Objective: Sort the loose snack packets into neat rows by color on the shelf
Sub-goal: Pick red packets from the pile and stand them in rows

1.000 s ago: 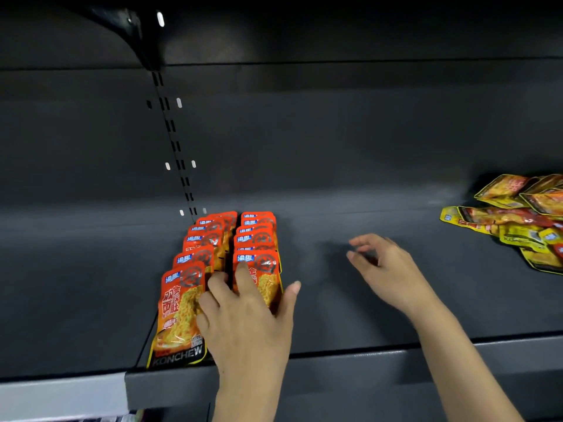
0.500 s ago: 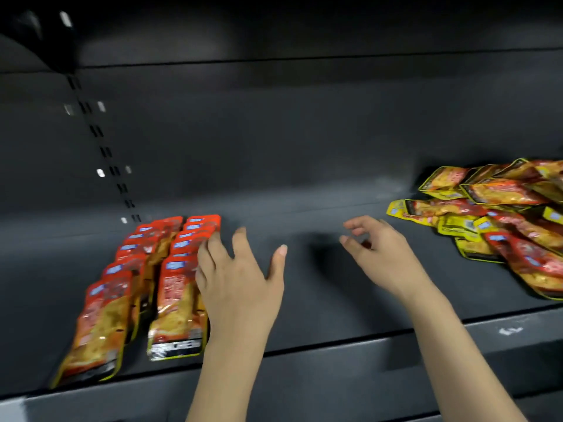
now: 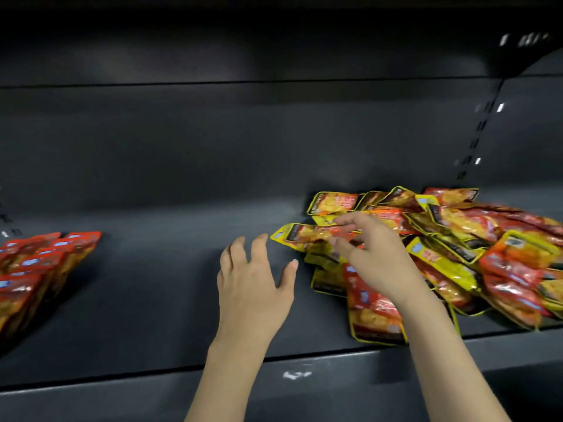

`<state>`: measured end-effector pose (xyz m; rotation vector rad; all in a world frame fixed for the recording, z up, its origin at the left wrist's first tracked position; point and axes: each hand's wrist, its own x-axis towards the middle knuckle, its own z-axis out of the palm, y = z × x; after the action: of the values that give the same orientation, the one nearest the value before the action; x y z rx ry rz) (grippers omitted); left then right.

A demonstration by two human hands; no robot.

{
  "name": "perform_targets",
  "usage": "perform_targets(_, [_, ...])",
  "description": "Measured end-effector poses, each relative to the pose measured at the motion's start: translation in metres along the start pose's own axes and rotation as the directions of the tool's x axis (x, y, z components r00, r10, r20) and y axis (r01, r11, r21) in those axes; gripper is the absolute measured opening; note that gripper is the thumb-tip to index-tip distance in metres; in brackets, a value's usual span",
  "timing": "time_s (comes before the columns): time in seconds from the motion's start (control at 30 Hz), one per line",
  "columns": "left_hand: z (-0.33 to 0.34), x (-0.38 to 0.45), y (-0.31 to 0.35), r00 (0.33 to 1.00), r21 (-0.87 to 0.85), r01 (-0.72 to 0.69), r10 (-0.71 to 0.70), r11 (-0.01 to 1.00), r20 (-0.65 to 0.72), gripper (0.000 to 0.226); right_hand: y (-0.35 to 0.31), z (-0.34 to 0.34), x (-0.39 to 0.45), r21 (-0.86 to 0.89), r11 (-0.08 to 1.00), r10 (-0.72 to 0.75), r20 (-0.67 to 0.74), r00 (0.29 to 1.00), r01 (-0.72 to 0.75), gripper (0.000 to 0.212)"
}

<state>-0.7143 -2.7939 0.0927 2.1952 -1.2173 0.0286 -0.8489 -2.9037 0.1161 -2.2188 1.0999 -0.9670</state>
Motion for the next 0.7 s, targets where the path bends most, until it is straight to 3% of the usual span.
perform_targets(0.3, [0.036, 0.008, 0.05, 0.993, 0.078, -0.113, 0.11, 0.99, 0.039, 0.054, 0.054, -0.039, -0.006, -0.011, 1.0, -0.002, 0.047, 0.999, 0.003, 0.029])
perform_targets(0.53, [0.06, 0.075, 0.065, 0.949, 0.384, -0.275, 0.185, 0.881, 0.256, 0.059, 0.069, -0.051, -0.011, -0.021, 1.0, -0.003, 0.055, 0.998, 0.004, 0.027])
perform_targets(0.7, [0.069, 0.093, 0.069, 0.922, 0.401, -0.319, 0.184, 0.859, 0.34, 0.06, 0.075, -0.056, -0.011, -0.068, 0.998, -0.011, 0.052, 0.999, 0.015, 0.029])
